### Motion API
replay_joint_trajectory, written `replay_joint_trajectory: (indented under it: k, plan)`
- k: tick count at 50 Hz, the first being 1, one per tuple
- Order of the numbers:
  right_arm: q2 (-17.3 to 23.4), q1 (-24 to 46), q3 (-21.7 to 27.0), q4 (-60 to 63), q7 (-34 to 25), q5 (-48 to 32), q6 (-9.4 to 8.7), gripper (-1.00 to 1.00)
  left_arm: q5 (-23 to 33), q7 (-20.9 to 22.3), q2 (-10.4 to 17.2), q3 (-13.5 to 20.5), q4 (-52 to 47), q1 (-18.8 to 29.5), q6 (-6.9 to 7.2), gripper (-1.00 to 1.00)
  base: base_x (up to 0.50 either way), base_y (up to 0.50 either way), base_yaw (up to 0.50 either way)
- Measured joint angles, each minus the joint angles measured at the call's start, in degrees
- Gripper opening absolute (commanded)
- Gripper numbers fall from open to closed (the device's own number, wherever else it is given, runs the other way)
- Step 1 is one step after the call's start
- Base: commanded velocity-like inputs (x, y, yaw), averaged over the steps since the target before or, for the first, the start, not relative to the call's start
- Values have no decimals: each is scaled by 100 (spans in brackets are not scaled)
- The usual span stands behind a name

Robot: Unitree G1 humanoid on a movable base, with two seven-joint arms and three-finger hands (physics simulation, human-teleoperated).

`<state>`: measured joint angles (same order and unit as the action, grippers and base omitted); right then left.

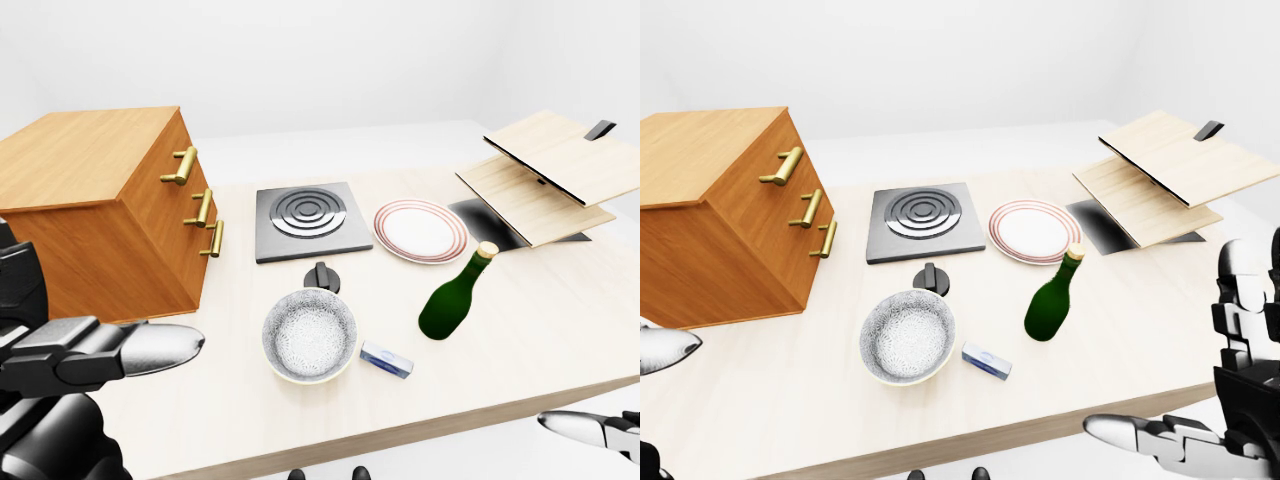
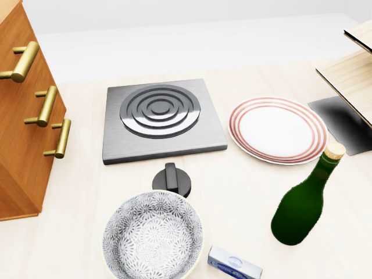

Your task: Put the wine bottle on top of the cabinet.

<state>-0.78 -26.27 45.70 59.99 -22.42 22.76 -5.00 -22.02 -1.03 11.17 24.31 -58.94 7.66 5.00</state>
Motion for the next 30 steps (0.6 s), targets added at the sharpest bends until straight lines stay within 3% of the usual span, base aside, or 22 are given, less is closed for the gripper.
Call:
replay_joint_trajectory:
  k: [30]
  plan:
    - [-872, 626, -108, -45, -877, -1008, 0, 100, 142, 131, -72, -10, 41, -80, 0, 100, 0, 0, 0]
